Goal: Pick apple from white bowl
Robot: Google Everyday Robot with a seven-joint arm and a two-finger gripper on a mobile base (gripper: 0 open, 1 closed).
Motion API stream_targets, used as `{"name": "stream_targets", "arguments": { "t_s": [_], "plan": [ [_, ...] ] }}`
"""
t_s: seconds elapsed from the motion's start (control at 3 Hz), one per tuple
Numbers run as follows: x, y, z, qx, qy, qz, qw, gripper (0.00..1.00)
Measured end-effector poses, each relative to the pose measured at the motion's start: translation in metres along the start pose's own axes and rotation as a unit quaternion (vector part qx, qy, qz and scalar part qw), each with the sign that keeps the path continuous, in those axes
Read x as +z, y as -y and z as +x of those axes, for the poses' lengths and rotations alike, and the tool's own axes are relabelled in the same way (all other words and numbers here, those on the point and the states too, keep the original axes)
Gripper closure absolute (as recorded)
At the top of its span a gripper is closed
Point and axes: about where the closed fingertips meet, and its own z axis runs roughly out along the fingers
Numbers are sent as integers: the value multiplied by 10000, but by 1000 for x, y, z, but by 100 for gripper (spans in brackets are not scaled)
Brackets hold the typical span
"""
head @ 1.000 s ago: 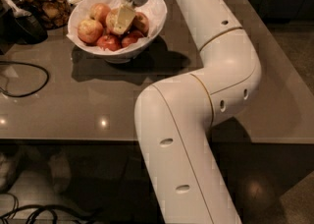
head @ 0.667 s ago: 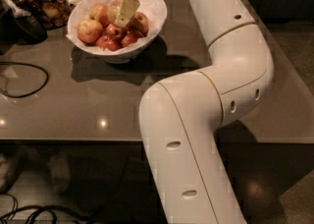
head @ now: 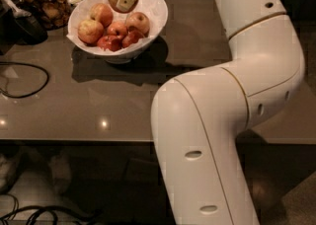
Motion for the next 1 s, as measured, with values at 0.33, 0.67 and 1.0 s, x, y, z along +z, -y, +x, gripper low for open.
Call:
{"name": "stream_targets", "arguments": {
  "t_s": [0.33,0.67,1.0],
  "plan": [
    [-33,-11,-19,-215,260,79,9994,100],
    [-61,-29,-40,-507,527,70,9973,100],
    [-98,-70,-58,-682,965,-117,9929,100]
  ]
}}
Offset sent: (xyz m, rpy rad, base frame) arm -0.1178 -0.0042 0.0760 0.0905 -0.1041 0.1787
